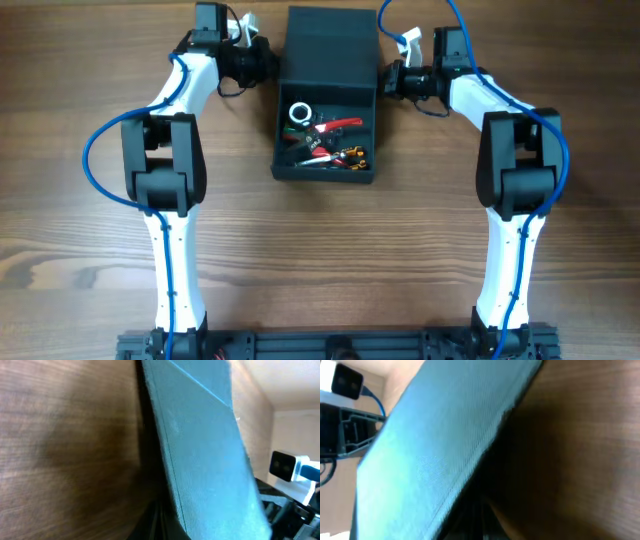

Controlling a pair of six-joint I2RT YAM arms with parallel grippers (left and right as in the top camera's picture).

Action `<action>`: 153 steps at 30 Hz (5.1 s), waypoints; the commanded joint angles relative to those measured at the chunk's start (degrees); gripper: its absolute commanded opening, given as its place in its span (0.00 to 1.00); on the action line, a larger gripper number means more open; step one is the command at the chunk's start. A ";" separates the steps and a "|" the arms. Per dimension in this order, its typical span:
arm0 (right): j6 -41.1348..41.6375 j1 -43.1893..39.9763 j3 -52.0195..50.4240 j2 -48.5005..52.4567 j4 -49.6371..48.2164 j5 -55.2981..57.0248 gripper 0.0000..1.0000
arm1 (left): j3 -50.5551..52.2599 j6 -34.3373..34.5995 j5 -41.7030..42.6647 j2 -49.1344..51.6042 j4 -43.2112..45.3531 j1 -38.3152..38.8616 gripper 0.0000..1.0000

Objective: Pack container

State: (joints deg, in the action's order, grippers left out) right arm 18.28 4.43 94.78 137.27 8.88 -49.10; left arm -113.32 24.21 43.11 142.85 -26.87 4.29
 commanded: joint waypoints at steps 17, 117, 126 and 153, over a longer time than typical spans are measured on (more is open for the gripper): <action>-1.86 -1.77 0.63 -13.33 5.01 -6.60 0.04 | 0.00 -4.07 13.03 -11.89 -2.69 -3.78 0.04; -10.84 12.33 -7.23 -35.32 49.18 23.56 0.04 | 9.01 -19.28 -24.70 -32.11 -41.38 13.18 0.04; -12.13 15.50 -9.05 -26.91 45.86 24.61 0.04 | 16.70 -19.28 -25.77 -27.56 -37.92 13.11 0.06; -20.68 15.43 -5.73 -51.95 47.65 53.35 0.04 | 20.96 -17.33 -47.87 -58.53 -44.83 10.14 0.53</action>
State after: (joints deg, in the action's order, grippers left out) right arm -1.65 19.73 86.26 94.61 56.97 -12.86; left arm -92.42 6.57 7.01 91.22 -70.98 16.82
